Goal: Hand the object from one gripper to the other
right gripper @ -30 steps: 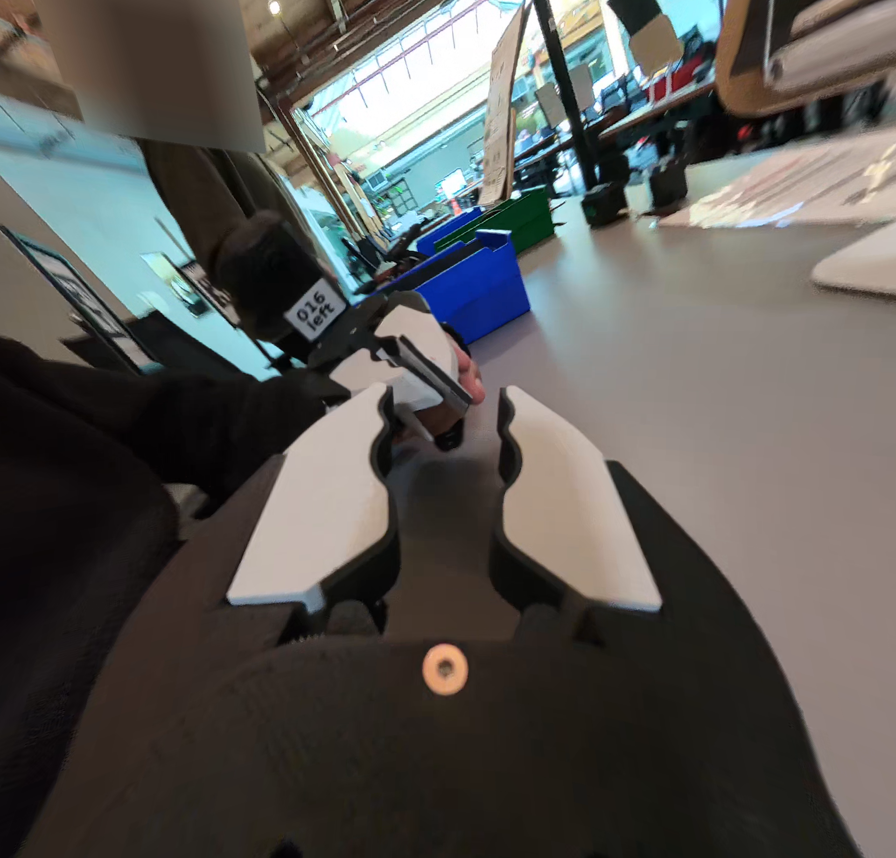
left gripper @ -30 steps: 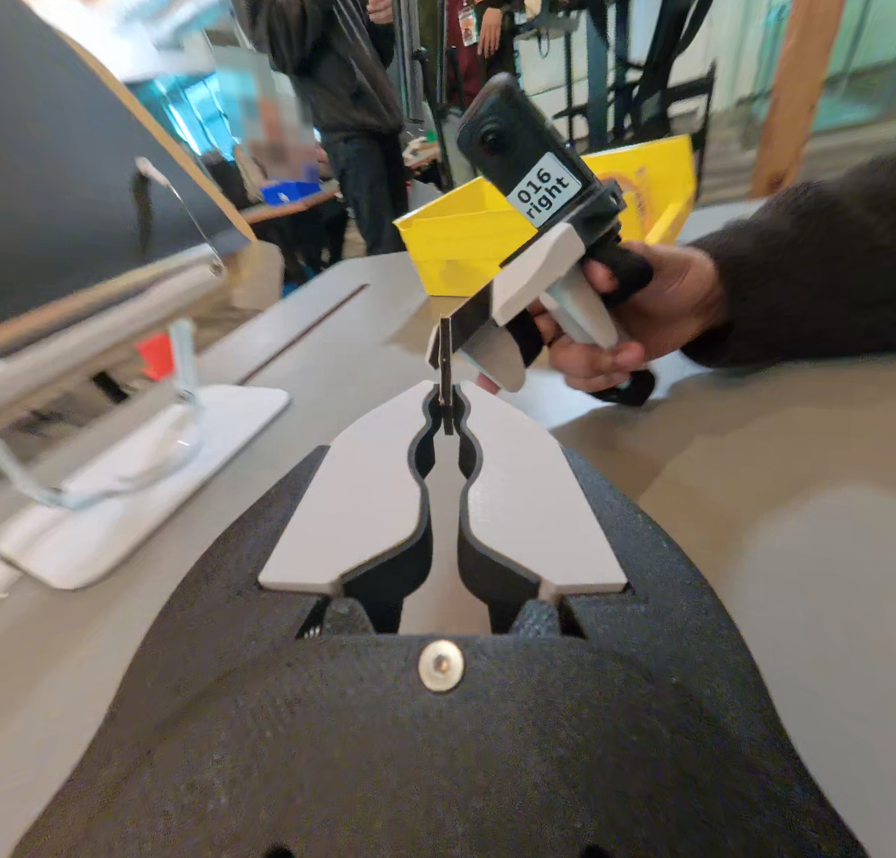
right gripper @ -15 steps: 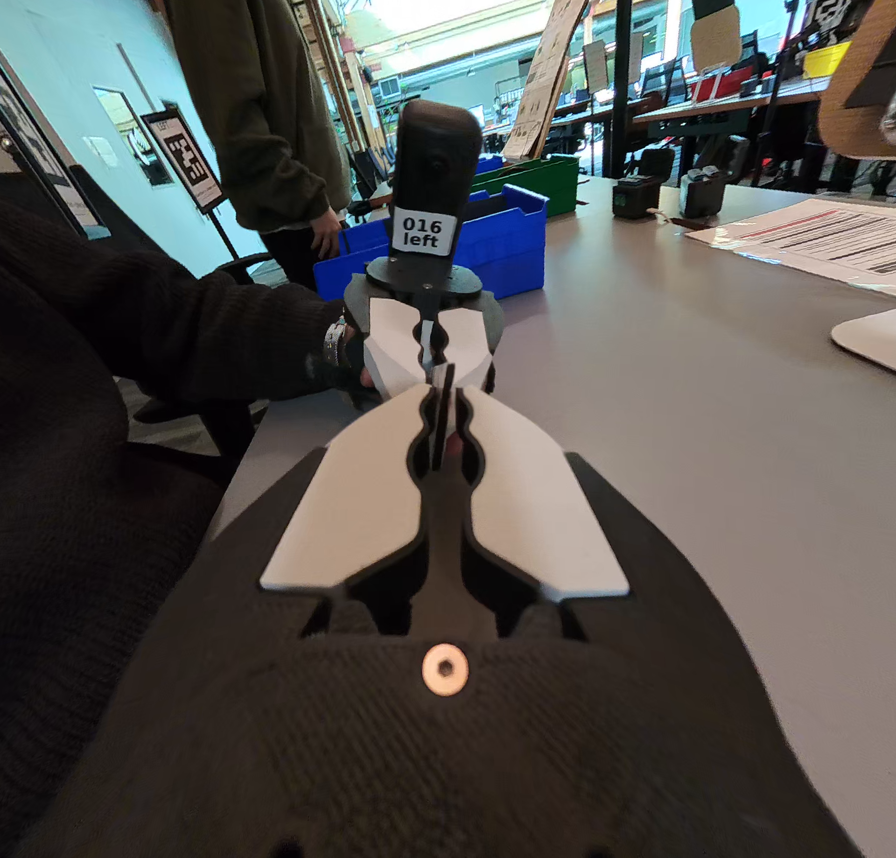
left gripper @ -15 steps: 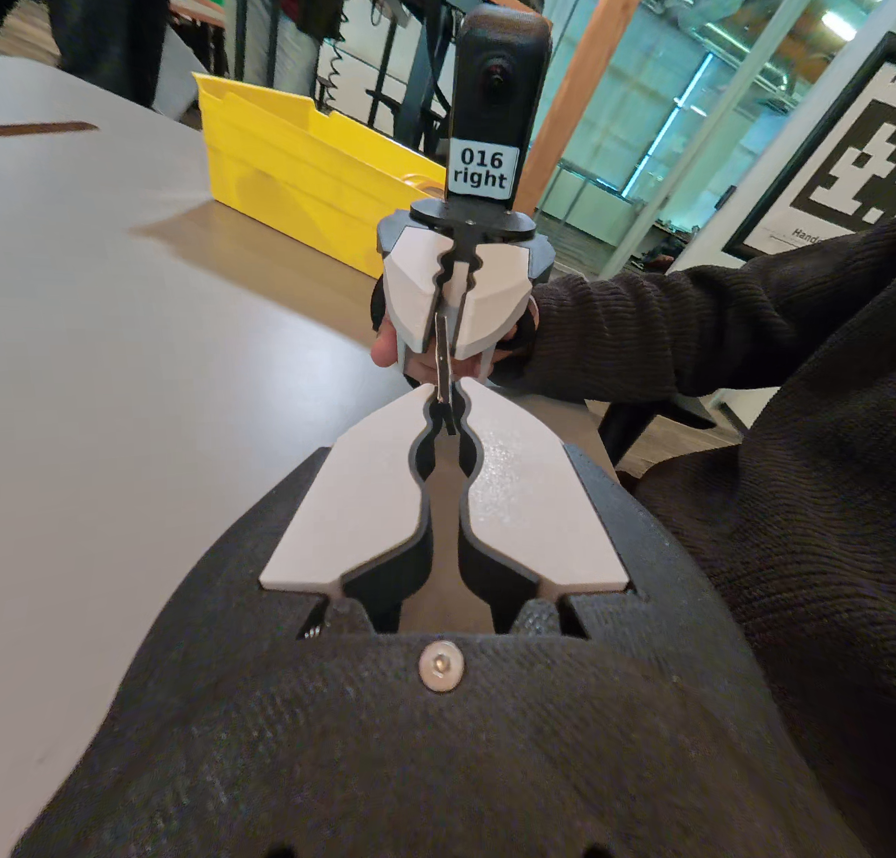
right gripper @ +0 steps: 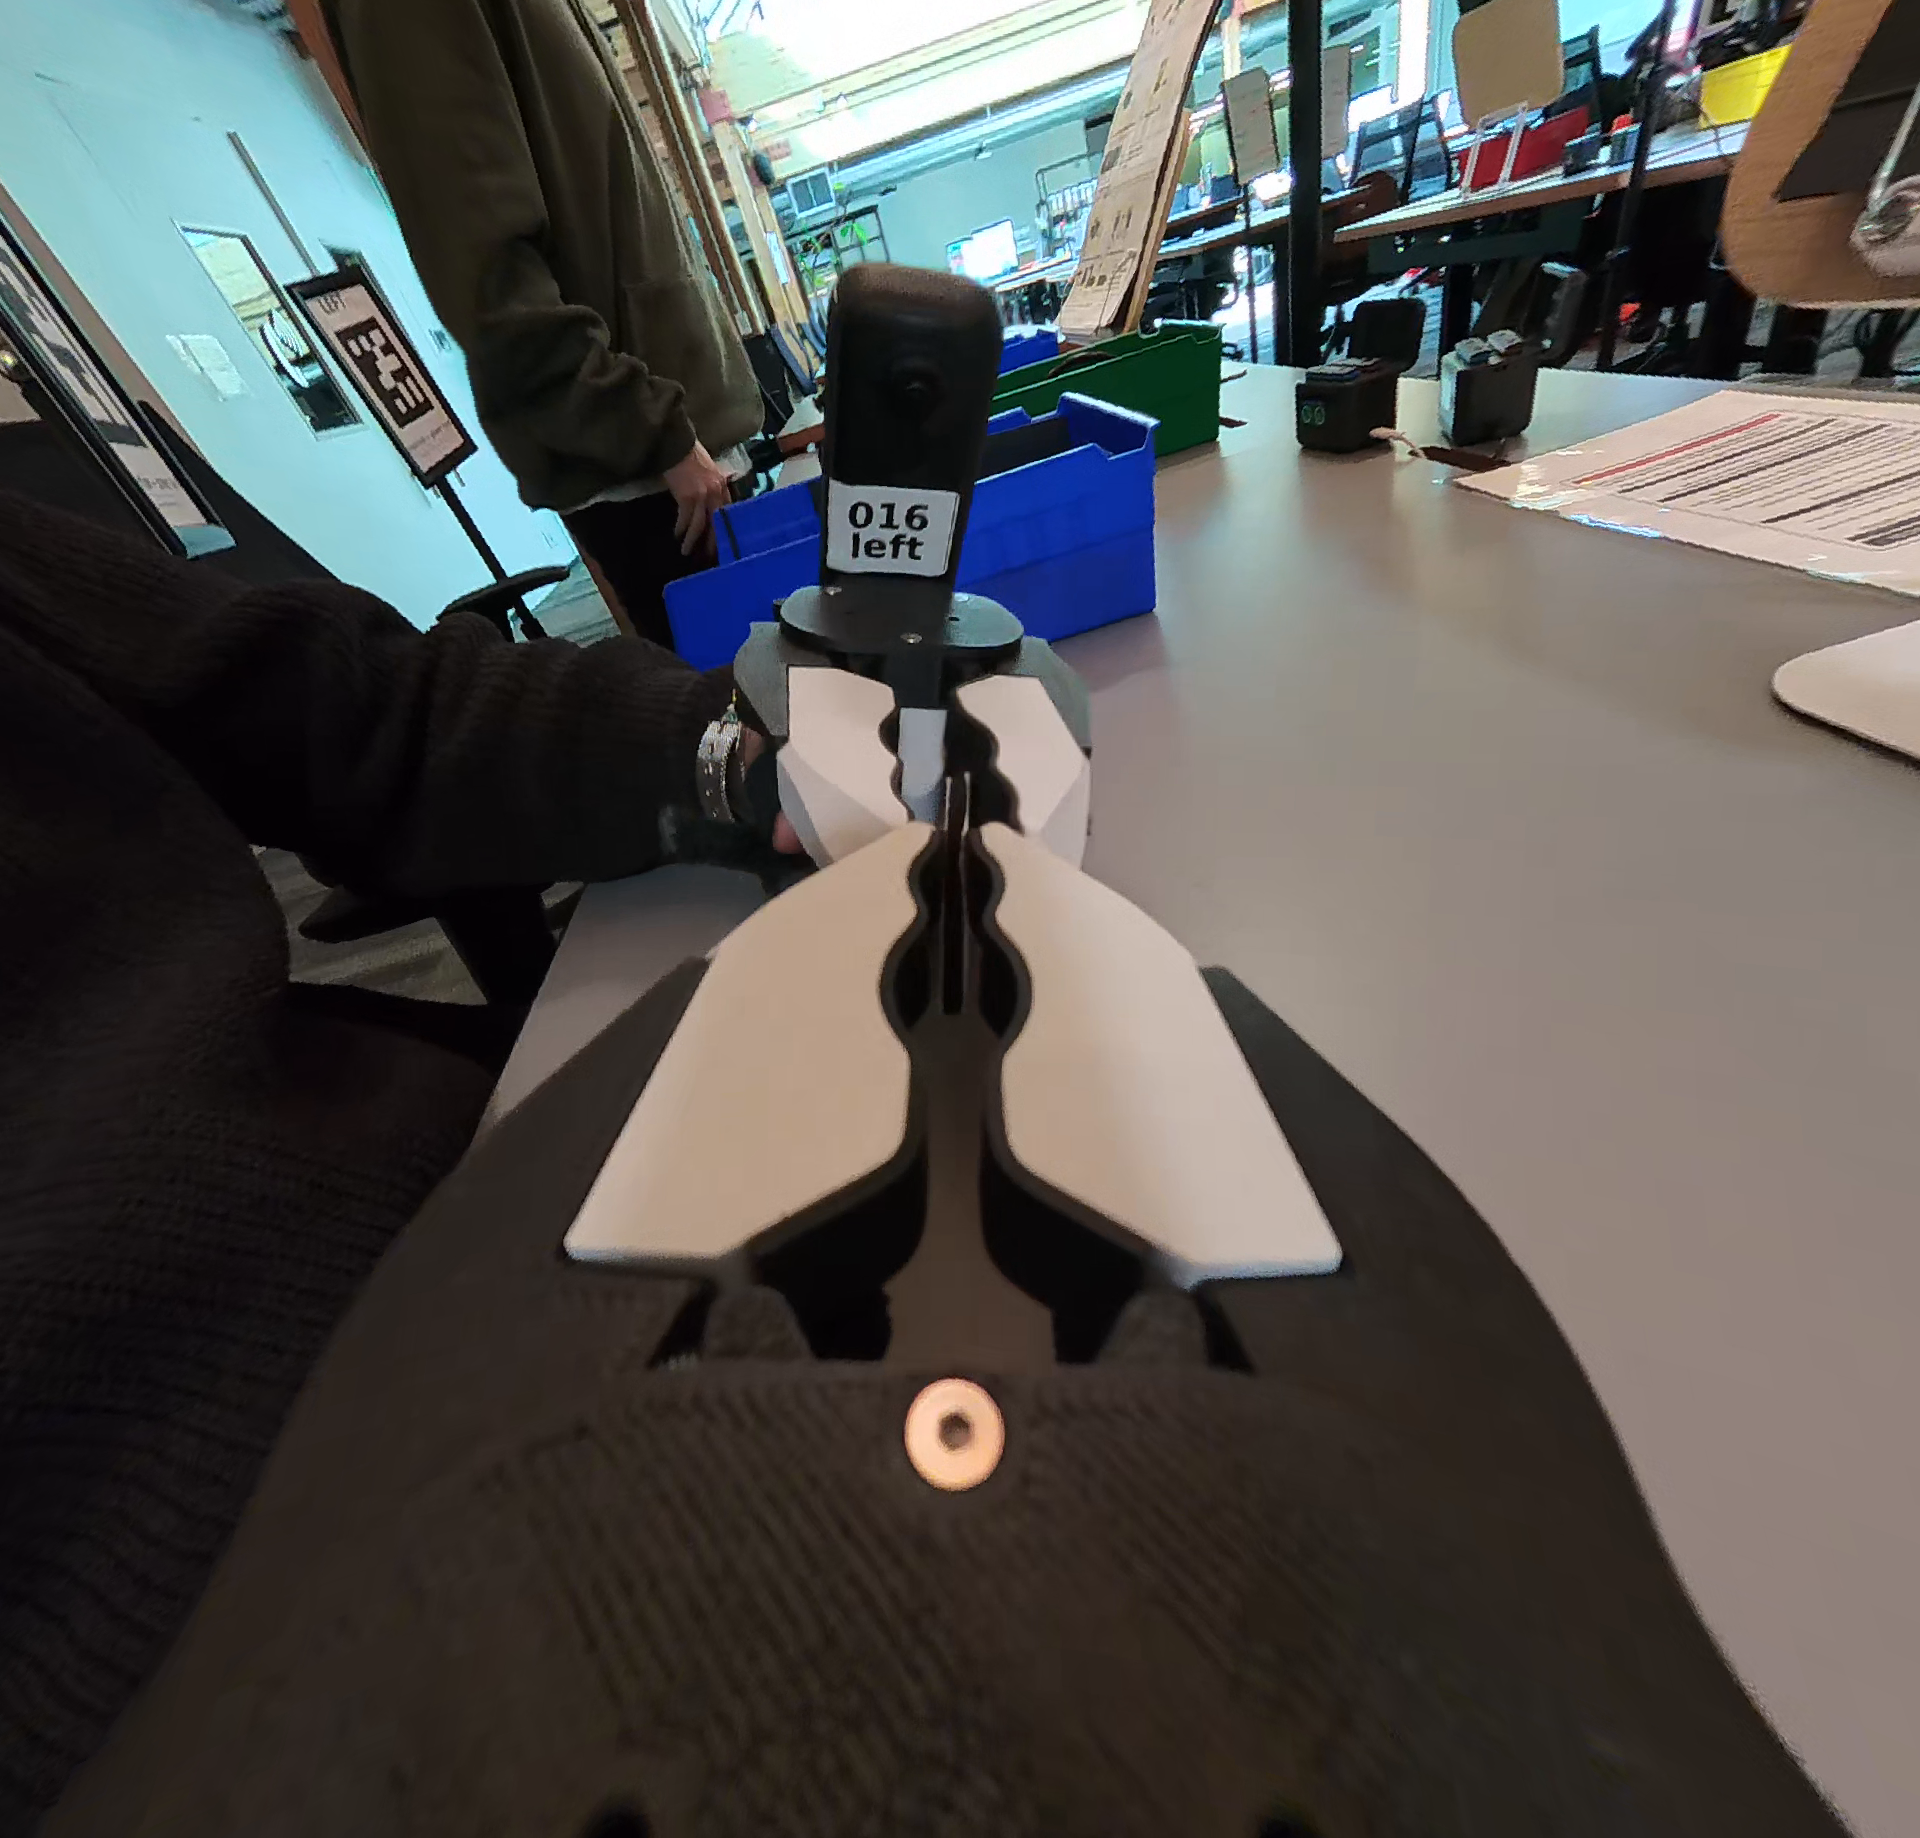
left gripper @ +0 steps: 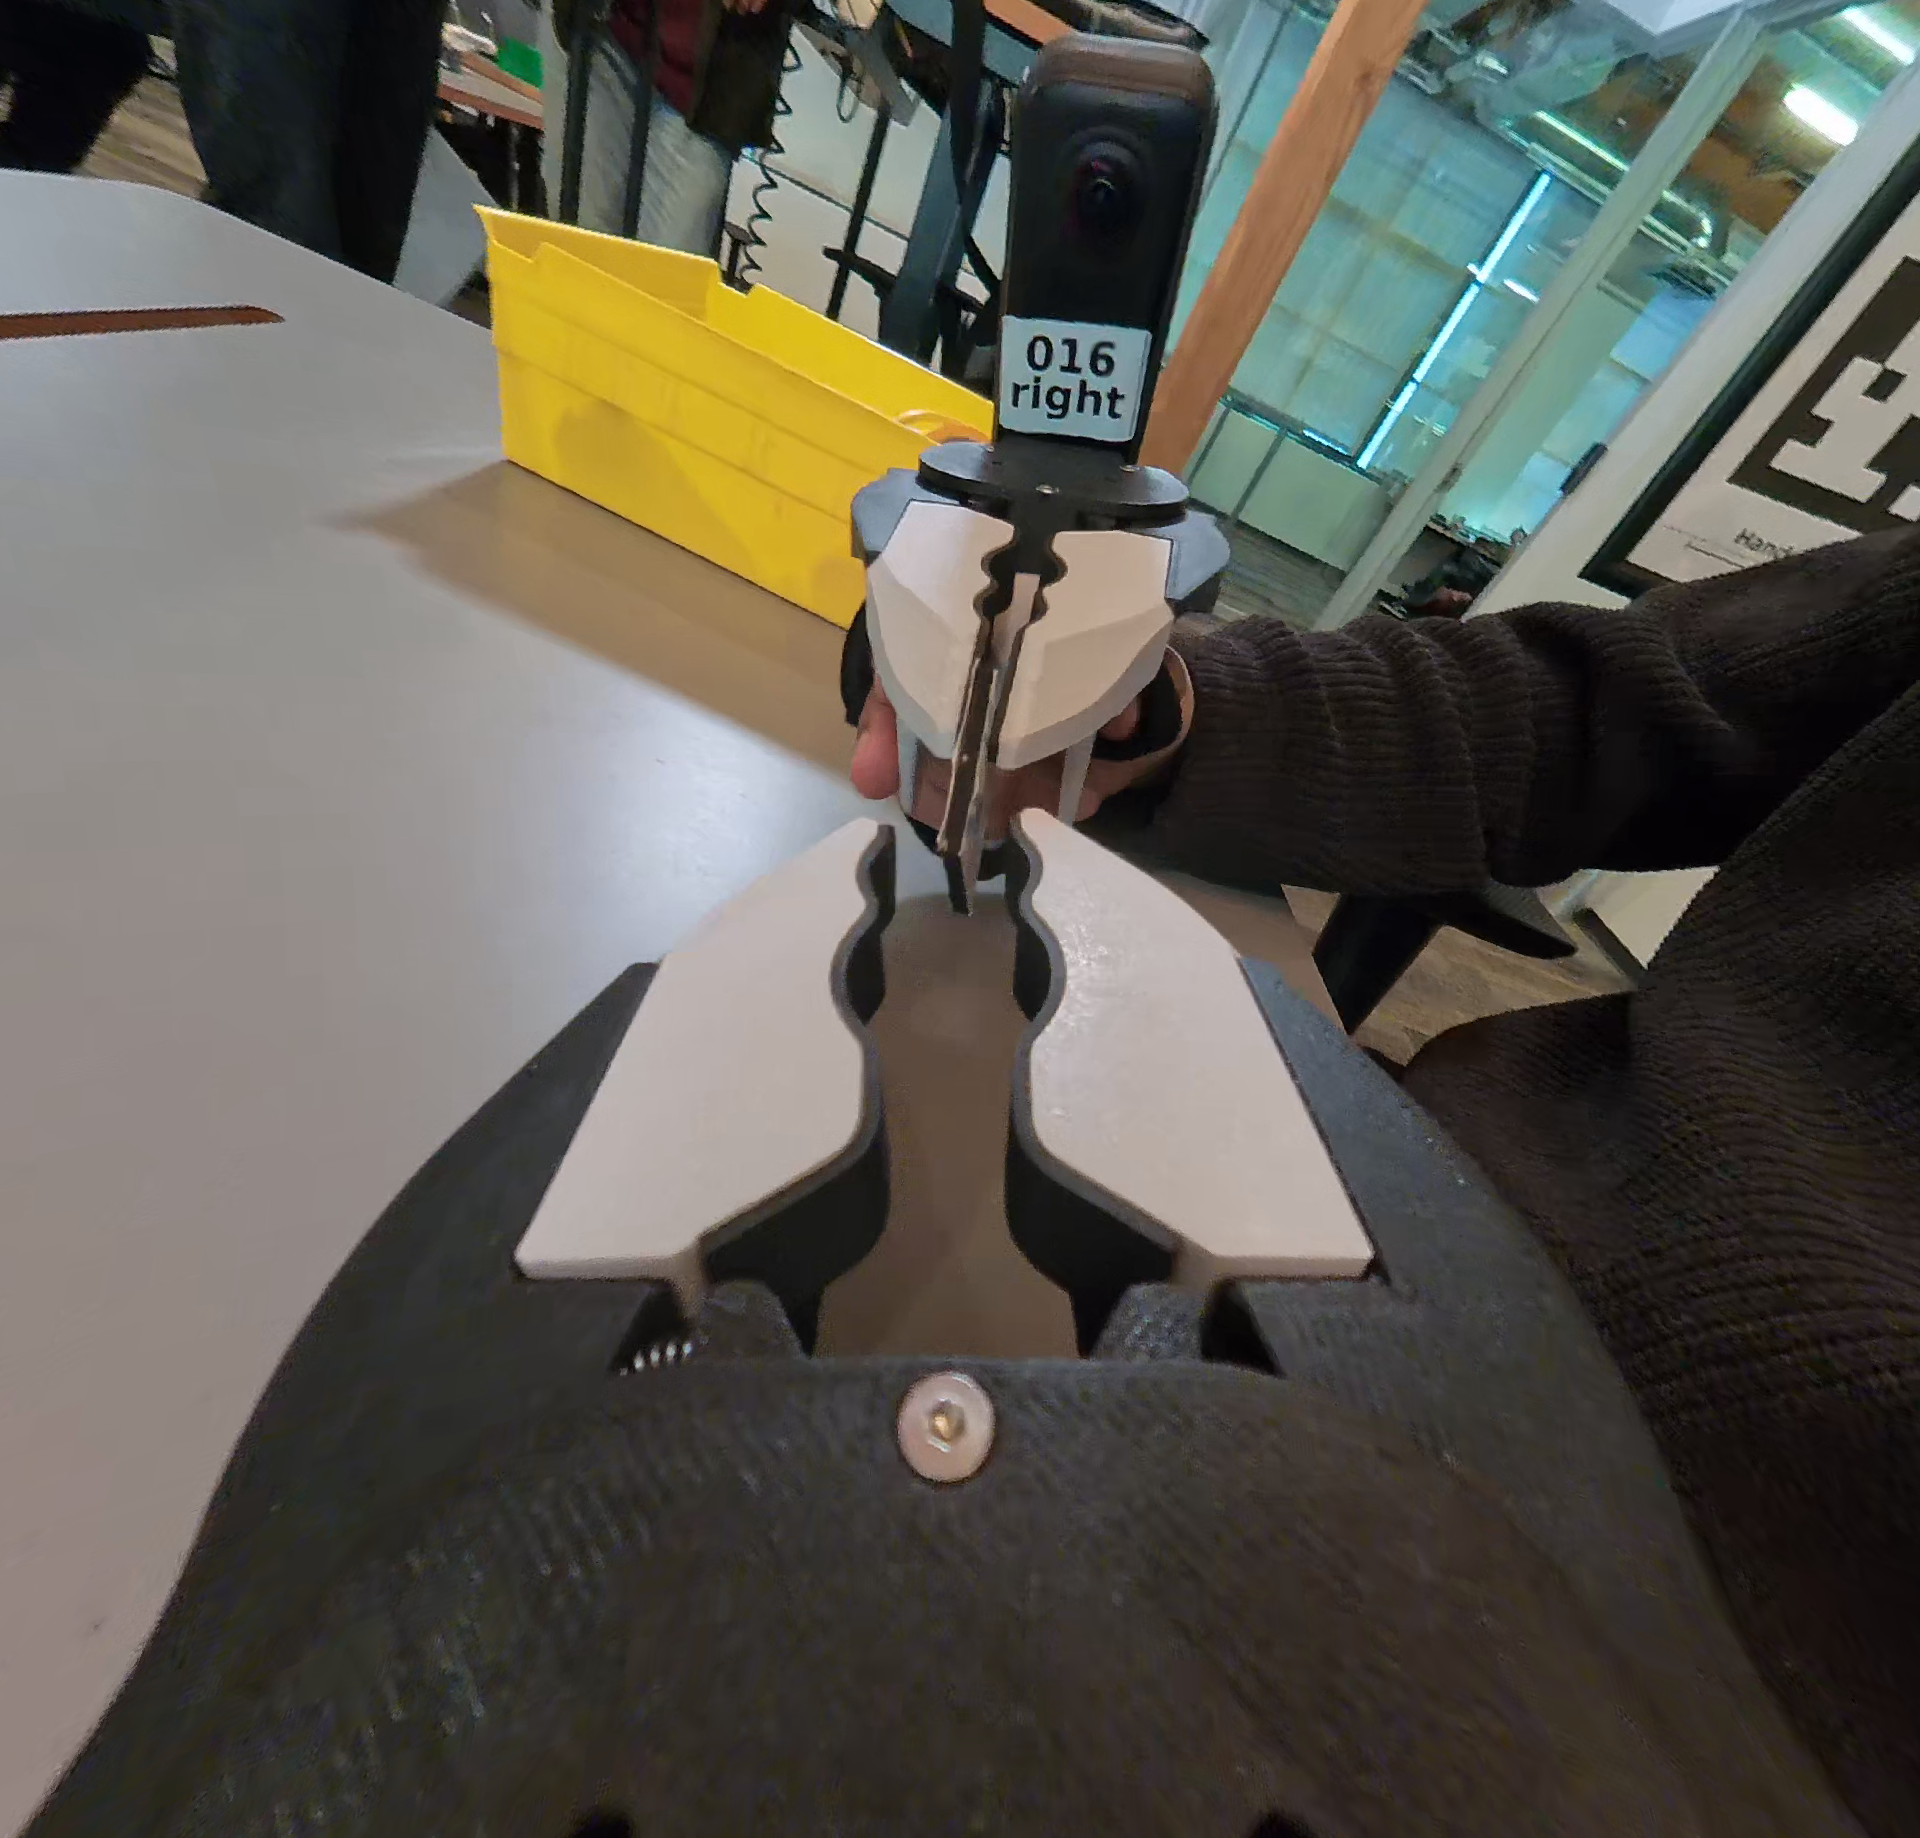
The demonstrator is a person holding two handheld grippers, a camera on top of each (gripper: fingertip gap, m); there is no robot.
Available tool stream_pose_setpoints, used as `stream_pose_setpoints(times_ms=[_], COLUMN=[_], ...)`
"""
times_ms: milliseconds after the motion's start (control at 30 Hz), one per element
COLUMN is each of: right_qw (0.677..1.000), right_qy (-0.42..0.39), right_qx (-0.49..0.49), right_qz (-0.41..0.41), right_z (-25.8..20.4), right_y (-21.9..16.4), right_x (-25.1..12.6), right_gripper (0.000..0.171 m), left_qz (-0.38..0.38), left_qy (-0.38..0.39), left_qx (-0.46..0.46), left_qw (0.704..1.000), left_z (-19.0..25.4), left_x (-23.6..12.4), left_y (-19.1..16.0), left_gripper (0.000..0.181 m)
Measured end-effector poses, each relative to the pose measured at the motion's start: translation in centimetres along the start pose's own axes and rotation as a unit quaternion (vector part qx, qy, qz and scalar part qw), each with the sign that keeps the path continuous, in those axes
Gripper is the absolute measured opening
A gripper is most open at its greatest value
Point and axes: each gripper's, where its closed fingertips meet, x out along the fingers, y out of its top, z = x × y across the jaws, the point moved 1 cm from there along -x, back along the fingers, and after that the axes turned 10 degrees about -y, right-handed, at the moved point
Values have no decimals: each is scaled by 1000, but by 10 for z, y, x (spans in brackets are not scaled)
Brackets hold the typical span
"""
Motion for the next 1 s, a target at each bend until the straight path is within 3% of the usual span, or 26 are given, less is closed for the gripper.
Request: stream_pose_setpoints(times_ms=[333,1000], right_qw=[997,997], right_qy=[-19,-33], right_qx=[58,61], right_qz=[41,39], right_z=[16,19], right_y=[12,9], right_x=[-7,-6], right_gripper=[4,4], left_qz=[27,25], left_qy=[60,111], left_qx=[13,46], left_qw=[998,992], left_z=[-15,-23], left_x=[-7,-13], left_y=[9,12], left_gripper=[40,35])
